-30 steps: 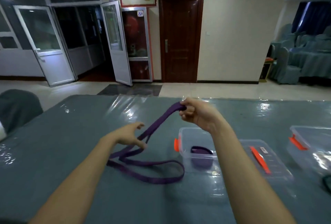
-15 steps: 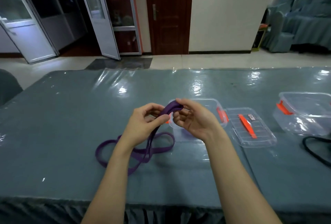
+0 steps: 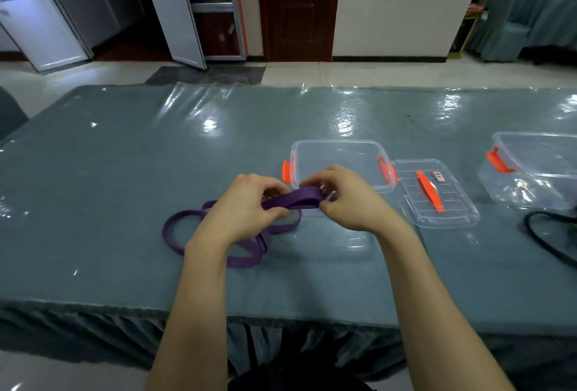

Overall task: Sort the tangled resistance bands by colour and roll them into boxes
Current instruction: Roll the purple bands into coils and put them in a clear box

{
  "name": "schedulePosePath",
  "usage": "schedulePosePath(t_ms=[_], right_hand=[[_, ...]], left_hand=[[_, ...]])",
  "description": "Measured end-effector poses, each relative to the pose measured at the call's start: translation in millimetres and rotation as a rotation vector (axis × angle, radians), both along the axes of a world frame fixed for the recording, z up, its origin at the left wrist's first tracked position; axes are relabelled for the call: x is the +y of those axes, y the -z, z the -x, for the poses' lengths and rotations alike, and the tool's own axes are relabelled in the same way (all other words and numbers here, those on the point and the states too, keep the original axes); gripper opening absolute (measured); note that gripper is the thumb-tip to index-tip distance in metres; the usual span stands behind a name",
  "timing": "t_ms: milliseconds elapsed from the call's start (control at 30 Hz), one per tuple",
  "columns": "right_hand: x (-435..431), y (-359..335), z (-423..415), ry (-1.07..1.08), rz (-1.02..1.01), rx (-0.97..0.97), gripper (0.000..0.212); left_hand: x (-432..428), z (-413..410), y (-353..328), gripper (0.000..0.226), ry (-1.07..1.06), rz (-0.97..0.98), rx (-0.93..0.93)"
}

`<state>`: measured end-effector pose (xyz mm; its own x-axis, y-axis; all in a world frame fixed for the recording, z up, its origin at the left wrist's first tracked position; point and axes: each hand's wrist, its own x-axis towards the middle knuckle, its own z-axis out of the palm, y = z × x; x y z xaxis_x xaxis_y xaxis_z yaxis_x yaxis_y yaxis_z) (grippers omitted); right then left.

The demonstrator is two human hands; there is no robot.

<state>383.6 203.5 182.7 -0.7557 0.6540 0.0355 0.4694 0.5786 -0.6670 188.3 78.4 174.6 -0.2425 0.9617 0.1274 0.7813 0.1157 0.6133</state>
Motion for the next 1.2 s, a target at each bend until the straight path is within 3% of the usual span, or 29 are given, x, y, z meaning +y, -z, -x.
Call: schedulePosePath(t_ms=[100,300,400,500,667,800,933,1200], right_hand=[[-9.2,-4.3,-2.1,-0.069,0.017,-0.127,0.053],[-18.0,4.6,11.5,-0.038,-0.305,-0.19,0.032],[-21.7,8.4,21.4,-0.073,-0.211,-0.164,0.017],[-22.8,15.5,20.9,-0.087,-0.119,-0.116,0.028],[-21.2,12.1,9.8,-0.051,0.141,0.181,0.023],[-19.3,2.5,3.5,-0.053,0.342,0.38,0.025],[-19.1,2.3,-0.6,-0.065,0.47,0.506,0.021],[-27.7,9.1,3.1,-0.07,0.518,0.649,0.025]], left_hand=[[-0.8,-0.6,-1.0,0.025,-0.015,0.064,0.059],[-2.0,-9.5,-0.7,0.024,0.025,0.102,0.142],[-4.9,-9.5,0.4,0.025,0.048,0.091,0.103],[-13.2,-3.7,0.9,0.027,0.048,0.059,-0.013],[-26.8,3.5,-1.0,0.041,0.045,-0.078,-0.299],[-28.3,5.8,-0.9,0.037,0.062,-0.128,-0.418],[-27.1,5.5,-2.4,0.033,0.043,-0.147,-0.449],[-30.7,1.4,-5.6,0.027,0.08,-0.235,-0.438]])
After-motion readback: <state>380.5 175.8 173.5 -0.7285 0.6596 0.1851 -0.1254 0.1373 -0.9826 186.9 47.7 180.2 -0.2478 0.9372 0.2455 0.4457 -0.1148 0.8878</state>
